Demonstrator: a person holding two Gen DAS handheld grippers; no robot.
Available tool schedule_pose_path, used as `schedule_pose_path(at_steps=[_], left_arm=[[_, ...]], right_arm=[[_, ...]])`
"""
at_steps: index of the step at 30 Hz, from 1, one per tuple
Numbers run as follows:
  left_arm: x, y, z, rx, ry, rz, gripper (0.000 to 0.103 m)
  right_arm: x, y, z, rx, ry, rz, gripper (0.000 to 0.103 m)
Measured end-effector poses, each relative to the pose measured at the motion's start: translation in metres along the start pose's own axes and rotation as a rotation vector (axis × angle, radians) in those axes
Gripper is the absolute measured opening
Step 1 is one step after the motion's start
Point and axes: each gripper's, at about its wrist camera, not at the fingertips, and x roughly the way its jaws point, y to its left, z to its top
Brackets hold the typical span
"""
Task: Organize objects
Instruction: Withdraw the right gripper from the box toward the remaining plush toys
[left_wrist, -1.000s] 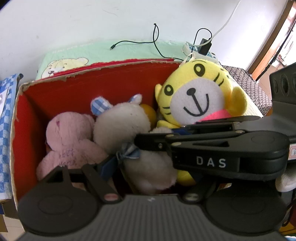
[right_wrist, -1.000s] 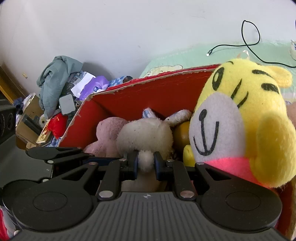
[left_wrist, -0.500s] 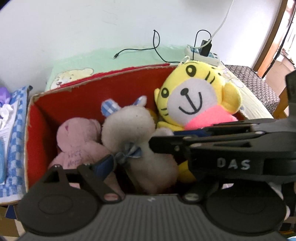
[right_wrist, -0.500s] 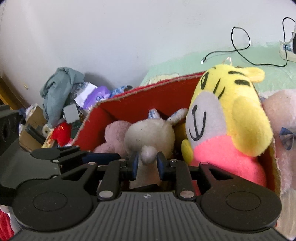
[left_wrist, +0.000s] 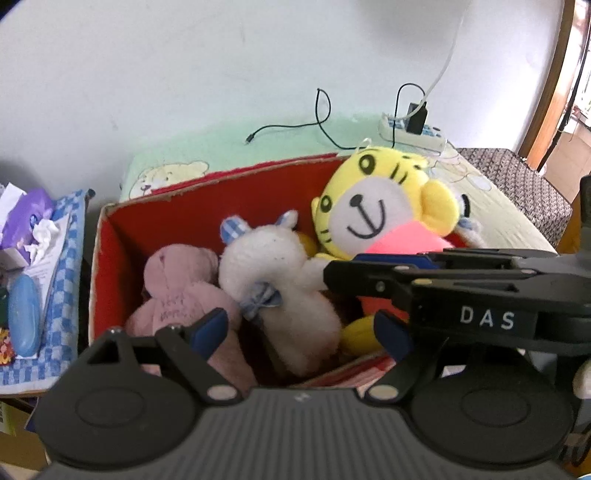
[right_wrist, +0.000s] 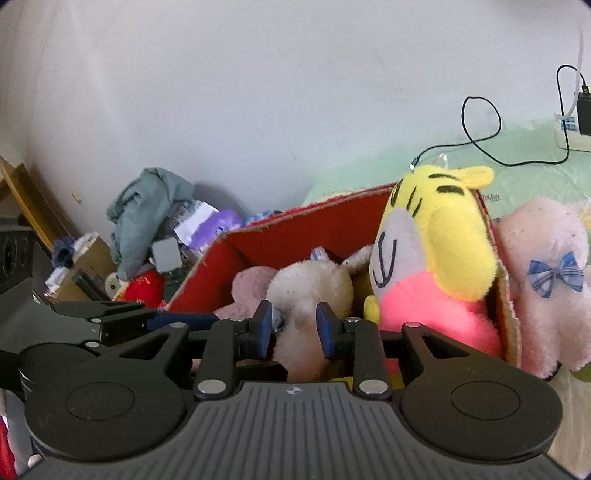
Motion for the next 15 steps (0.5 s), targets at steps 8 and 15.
schedule_pose_path(at_steps=[8, 15], left_arm=[[-0.031, -0.026, 0.001, -0.006, -0.071, -0.039, 0.087], [-0.042, -0.074, 0.009, 0.027, -0.118, -0.134, 0.087]], right_arm=[[-0.041, -0.021, 0.001, 0.101, -0.054, 0.096, 0.029], [-0.089, -0.055, 0.001, 0.165, -0.111, 0.098, 0.03]])
